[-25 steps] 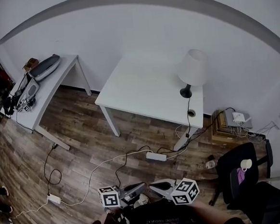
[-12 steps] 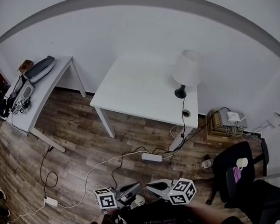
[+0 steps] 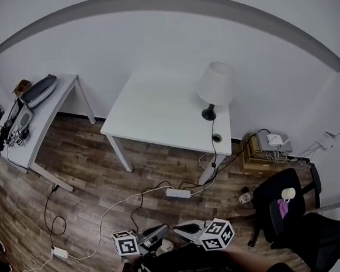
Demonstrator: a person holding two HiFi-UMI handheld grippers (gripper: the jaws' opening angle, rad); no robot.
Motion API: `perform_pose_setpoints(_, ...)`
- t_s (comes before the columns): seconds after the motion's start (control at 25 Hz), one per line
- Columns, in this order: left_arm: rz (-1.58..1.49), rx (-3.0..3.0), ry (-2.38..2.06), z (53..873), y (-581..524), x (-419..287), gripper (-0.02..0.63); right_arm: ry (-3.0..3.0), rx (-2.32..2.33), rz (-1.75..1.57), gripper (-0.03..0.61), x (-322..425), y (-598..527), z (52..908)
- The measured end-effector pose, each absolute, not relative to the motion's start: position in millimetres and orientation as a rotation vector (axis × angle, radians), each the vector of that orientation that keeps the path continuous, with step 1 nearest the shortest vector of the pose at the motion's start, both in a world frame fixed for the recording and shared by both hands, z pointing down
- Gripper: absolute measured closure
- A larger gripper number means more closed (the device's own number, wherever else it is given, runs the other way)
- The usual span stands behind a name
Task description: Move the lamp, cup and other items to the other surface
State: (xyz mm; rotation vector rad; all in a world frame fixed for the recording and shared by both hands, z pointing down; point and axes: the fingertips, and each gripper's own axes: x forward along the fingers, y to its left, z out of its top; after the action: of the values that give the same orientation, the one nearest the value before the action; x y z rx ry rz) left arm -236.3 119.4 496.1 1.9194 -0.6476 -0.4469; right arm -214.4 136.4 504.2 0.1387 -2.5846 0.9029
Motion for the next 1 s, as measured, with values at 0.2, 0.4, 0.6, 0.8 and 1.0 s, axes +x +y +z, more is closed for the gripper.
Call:
perform_pose_setpoints(0.2,-0.445,1.902,-0.665,496,122,-240,0.618,-2.590,0.125,0.897,0.574,-217,139,502)
perform_pose_setpoints(0.4,-0.475,1.904,-0.670,496,127,-240,0.620,-2.595,0.112,0.892,0.574,-217,144,501)
perform_pose_setpoints(0.6,-0.494,1.906,-0.703,492,126,-246,0.620,-2.611,0.148,0.884,0.574,-215,135,496)
perform_pose_setpoints(0.8,-0.514,1.901,-0.696,493,124,-244,0.620,-2.666,0.335,0.886,0.574,-194,111,485)
perform_pose_setpoints(1.0,-0.508,1.912,-0.680,488,117,-232,0.619,-2.678,0.512,0.928,0.561,-155,81,480)
